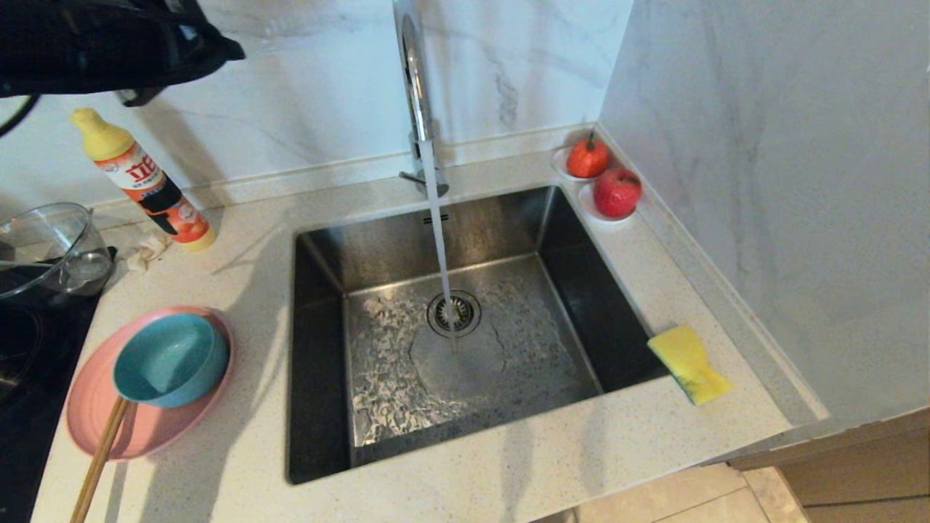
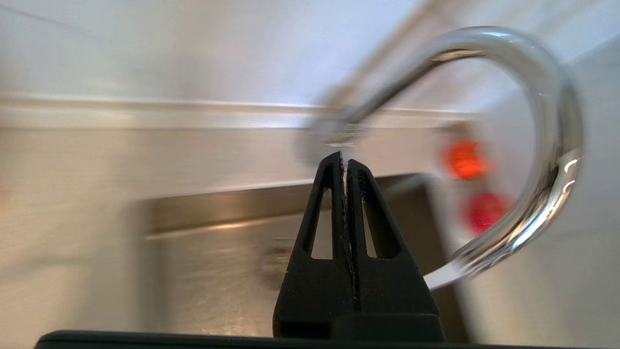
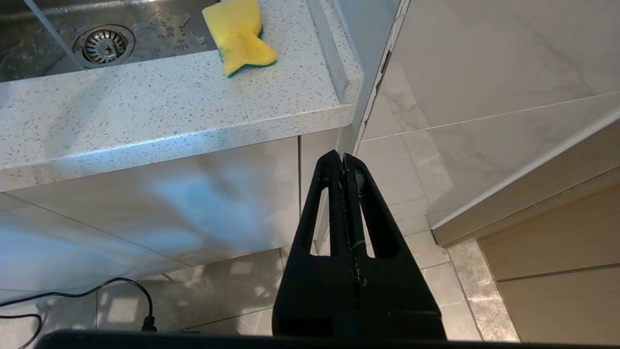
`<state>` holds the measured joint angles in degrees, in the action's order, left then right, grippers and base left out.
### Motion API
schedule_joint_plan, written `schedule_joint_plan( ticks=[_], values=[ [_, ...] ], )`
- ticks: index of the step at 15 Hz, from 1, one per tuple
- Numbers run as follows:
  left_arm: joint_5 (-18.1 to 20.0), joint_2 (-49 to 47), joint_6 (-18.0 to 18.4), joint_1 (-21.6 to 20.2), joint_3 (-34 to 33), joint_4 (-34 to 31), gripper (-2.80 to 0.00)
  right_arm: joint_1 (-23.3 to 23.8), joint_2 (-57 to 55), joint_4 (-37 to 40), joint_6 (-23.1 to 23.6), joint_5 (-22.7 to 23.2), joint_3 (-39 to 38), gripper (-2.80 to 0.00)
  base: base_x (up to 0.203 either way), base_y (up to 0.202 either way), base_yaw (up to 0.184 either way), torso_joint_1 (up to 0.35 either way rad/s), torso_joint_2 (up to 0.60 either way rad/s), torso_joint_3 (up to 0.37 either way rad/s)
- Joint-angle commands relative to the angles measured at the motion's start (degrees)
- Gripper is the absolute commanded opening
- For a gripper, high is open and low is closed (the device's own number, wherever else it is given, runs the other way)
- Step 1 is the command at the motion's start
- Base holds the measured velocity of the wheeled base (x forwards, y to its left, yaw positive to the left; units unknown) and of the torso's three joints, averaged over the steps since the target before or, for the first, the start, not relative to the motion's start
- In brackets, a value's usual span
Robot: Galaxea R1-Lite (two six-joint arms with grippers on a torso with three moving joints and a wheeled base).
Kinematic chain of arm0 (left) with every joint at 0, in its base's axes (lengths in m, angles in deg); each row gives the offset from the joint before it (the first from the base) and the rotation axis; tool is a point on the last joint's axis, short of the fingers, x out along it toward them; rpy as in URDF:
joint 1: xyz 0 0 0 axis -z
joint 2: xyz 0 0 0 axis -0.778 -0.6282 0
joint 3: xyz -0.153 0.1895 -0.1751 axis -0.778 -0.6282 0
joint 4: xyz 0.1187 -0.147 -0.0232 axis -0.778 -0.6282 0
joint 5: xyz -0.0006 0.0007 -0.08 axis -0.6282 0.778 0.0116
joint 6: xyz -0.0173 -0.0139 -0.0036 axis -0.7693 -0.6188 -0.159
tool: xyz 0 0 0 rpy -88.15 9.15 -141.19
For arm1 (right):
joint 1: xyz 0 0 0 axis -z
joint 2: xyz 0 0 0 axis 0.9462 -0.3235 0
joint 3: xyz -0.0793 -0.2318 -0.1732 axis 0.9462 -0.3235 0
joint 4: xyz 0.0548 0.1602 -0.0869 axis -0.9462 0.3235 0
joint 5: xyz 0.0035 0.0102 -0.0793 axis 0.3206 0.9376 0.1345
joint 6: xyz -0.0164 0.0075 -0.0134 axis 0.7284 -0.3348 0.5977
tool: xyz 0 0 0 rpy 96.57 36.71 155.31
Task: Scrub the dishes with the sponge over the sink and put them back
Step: Rinse the chopsticks
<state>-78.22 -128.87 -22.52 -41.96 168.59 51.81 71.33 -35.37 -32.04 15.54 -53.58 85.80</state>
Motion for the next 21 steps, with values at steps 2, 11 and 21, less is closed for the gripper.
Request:
schedule_joint_plan(
  ticks=[2,11,21],
  values=[
    [-6.19,20.87,7.9,0.44,-14.07,-0.89,-2.8,-0.03,-0.07,-0.05,-0.02,-0.02,0.0,-2.8,0.0,0.0,0.0,0.0,0.0,0.0],
    [-19.11,60.44,20.01,0.07,-36.69,-20.56,-2.8,-0.03,-0.07,-0.05,-0.02,-0.02,0.0,-2.8,0.0,0.0,0.0,0.0,0.0,0.0],
    [-34.61,67.33,16.91,-3.34,-49.44,-37.32,-2.8,-0.03,-0.07,-0.05,-0.02,-0.1,0.0,-2.8,0.0,0.0,0.0,0.0,0.0,0.0]
  ],
)
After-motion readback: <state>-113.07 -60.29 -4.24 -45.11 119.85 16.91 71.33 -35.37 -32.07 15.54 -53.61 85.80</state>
